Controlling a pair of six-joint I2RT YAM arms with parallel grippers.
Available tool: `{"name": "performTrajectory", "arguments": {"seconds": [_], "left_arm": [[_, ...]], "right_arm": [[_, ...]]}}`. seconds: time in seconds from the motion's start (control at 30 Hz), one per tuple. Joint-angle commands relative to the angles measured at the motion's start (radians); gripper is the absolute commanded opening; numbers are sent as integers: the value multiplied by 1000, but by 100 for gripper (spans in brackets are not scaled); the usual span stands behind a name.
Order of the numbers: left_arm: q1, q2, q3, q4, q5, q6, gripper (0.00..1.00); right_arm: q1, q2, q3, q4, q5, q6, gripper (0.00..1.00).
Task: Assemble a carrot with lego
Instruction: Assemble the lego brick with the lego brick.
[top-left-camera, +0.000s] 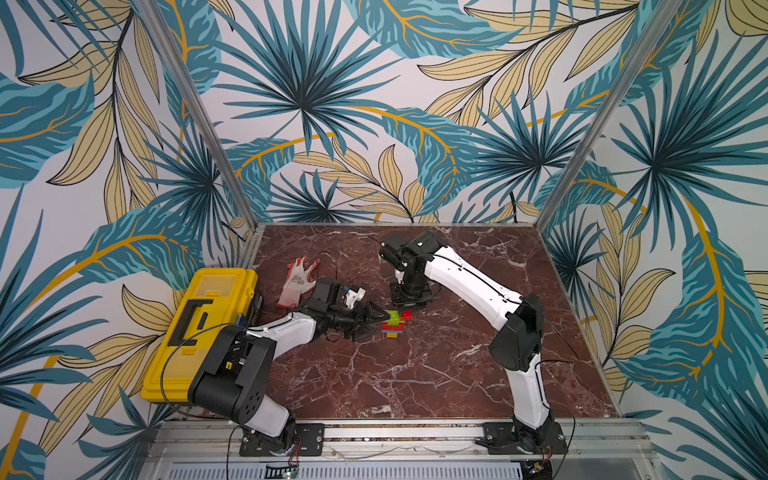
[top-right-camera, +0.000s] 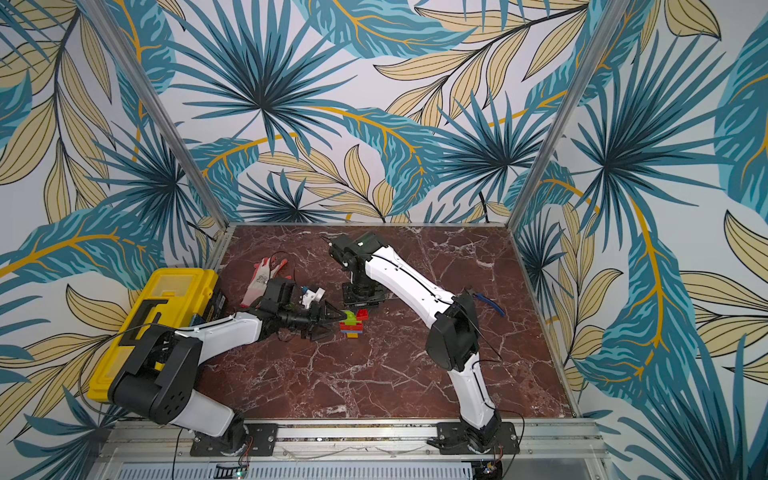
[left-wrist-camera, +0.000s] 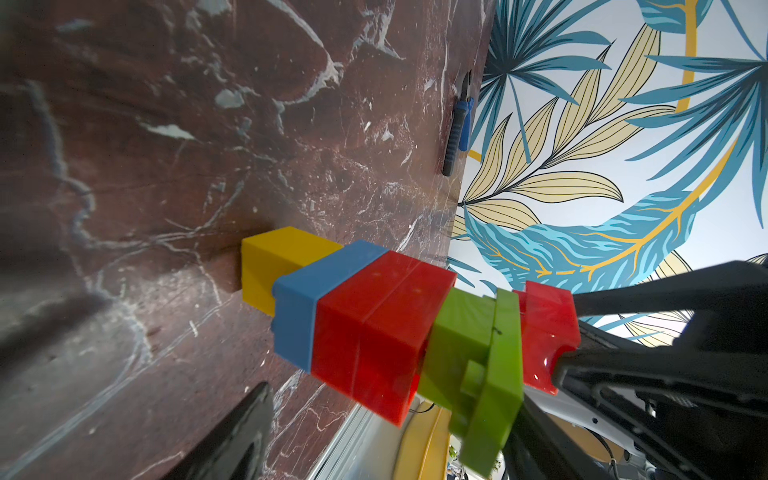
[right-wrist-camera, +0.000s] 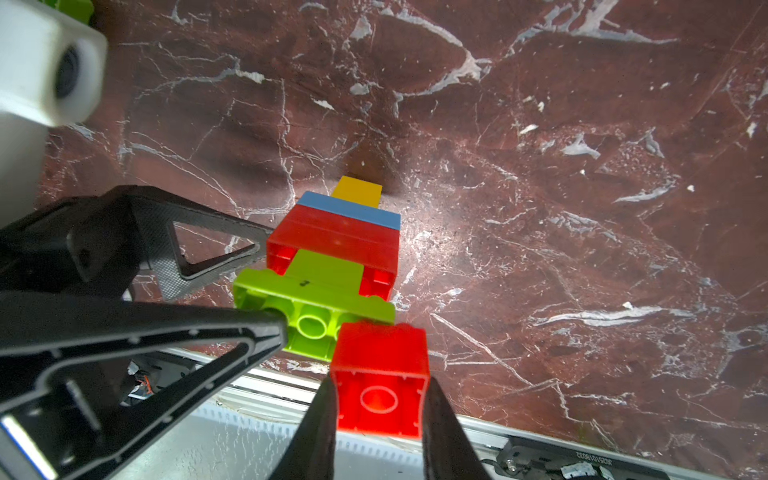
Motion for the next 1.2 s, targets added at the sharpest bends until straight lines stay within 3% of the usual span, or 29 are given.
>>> {"name": "performTrajectory", "arguments": {"seconds": [0.0, 0.7, 1.17], "left_arm": [[-4, 34, -19, -34, -56, 20, 84], [-1, 59, -10, -34, -47, 33, 85], [0, 62, -11, -34, -48, 35, 85]], "right_arm": [[18, 68, -70, 23, -33, 38, 25], [17, 22, -207, 178, -33, 189, 21], [8, 67, -154, 52, -27, 99, 20]]}}
